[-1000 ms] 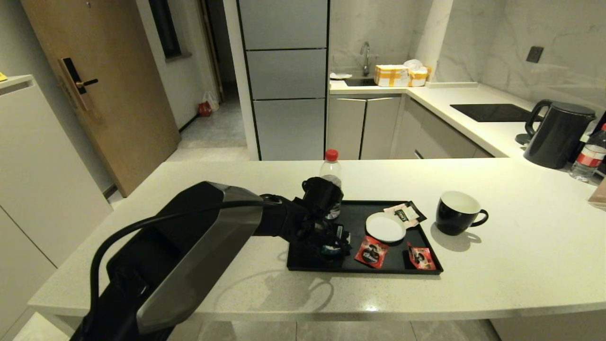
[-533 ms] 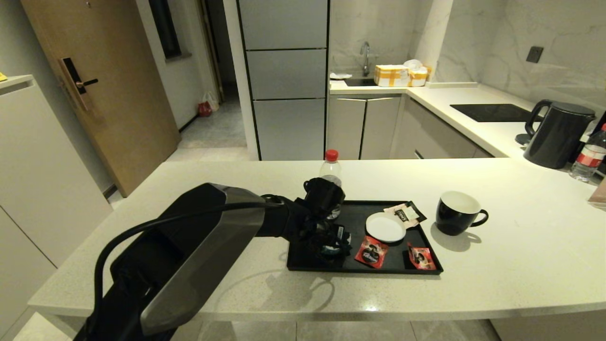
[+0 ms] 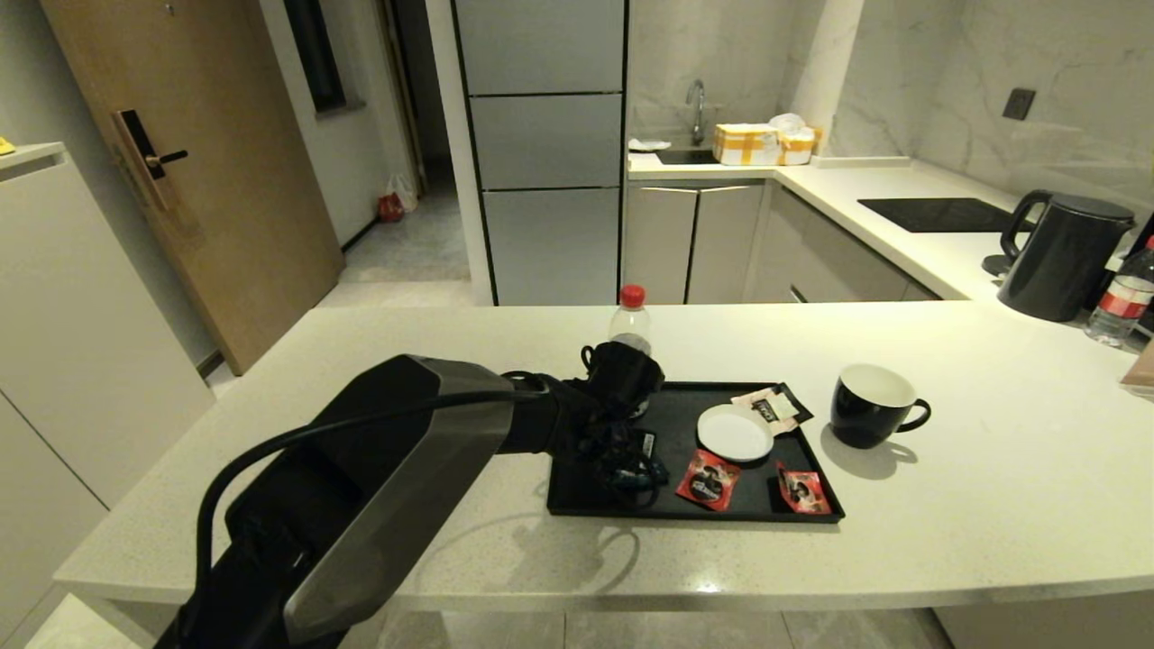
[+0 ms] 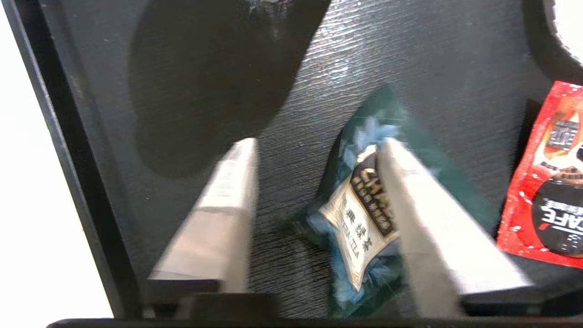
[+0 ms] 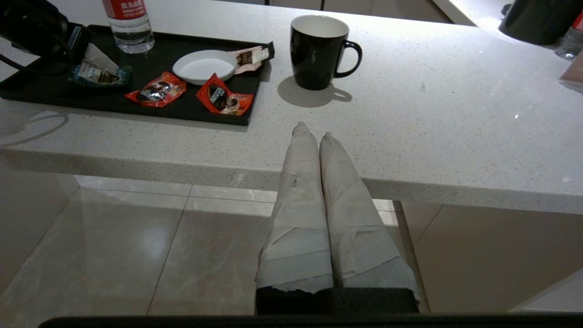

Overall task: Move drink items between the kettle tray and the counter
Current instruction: Pick up the tea bag

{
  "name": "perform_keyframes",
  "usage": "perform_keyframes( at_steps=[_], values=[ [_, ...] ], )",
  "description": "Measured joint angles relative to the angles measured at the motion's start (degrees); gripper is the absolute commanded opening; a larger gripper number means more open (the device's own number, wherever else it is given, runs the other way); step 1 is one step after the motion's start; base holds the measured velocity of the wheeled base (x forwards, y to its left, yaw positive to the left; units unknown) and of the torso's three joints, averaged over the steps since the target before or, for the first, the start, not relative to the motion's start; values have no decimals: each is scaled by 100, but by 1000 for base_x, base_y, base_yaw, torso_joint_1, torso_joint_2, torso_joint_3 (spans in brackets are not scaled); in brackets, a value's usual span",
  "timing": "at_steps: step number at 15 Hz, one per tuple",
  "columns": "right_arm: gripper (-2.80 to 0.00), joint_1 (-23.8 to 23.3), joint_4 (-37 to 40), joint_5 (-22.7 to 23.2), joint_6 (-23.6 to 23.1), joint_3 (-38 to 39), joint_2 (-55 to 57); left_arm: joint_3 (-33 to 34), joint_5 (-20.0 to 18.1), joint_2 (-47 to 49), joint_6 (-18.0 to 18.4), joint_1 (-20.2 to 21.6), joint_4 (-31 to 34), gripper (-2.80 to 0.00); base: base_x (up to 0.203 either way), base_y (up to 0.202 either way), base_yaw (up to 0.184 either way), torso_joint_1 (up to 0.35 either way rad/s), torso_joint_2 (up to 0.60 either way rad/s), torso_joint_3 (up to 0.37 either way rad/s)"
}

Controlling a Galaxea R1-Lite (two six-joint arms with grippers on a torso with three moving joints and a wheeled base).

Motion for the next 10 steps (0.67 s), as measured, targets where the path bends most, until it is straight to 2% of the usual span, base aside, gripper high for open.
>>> perform_keyframes(
  at_steps=[4, 10],
  values=[
    [-280, 2, -2, -4, 1, 0, 0, 6, -20, 24, -20, -58, 2, -280, 0, 0, 0, 0, 0, 0],
    [-280, -2, -2, -2, 0, 0, 0, 286, -7, -442, -349, -43, 37, -280, 0, 0, 0, 0, 0, 0]
  ],
)
